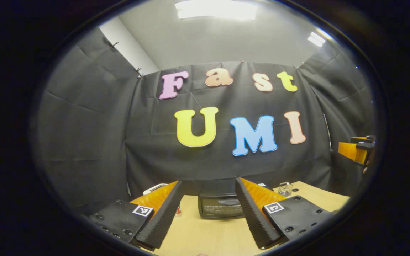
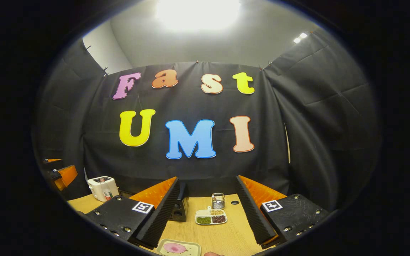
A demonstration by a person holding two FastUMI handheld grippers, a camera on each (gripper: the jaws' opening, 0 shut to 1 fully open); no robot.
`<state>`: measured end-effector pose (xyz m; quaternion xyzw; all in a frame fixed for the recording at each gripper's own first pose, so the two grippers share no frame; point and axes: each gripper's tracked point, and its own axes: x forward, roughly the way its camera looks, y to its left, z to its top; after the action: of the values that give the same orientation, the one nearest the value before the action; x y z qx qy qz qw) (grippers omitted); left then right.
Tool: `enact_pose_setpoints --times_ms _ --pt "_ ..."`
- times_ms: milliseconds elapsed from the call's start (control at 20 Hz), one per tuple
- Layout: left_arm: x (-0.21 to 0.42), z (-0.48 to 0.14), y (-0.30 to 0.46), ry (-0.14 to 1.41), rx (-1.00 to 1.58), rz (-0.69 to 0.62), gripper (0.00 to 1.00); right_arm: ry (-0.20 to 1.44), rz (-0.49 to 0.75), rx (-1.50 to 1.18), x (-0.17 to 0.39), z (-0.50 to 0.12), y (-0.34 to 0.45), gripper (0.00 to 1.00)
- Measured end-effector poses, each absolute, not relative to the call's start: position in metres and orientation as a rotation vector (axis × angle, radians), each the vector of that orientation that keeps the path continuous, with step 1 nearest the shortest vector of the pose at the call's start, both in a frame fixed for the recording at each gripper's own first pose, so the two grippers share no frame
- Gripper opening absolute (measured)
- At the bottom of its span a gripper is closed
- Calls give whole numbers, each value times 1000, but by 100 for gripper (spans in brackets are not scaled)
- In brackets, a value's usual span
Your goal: Open the electric oven with the left hand, put the food in, and close the electric oven.
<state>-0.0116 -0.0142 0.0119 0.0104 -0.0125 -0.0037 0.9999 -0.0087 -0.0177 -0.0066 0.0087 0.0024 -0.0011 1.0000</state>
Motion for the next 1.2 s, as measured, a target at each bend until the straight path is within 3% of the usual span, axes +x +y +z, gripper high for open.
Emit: enact_pose_setpoints --times_ms 150,300,400,450,500,750,1200 --pt "-14 14 -23 -35 20 -11 100 8 13 14 -8 -9 -21 95" --pt "-13 15 -33 -41 17 2 100 10 40 -4 -9 -13 -27 95" --pt "-7 15 -41 -46 34 12 91 7 62 0 -12 -15 -32 95" --pt "-4 14 -44 -48 47 20 91 10 79 7 -13 -17 -32 95" --pt "0 14 -49 -52 60 23 100 11 93 11 -14 -19 -33 95" --pt "37 -6 -75 -24 56 6 100 27 102 11 -9 -30 -46 95" --pt "139 -62 -100 52 10 -86 97 -4 -53 -14 8 -19 -77 95"
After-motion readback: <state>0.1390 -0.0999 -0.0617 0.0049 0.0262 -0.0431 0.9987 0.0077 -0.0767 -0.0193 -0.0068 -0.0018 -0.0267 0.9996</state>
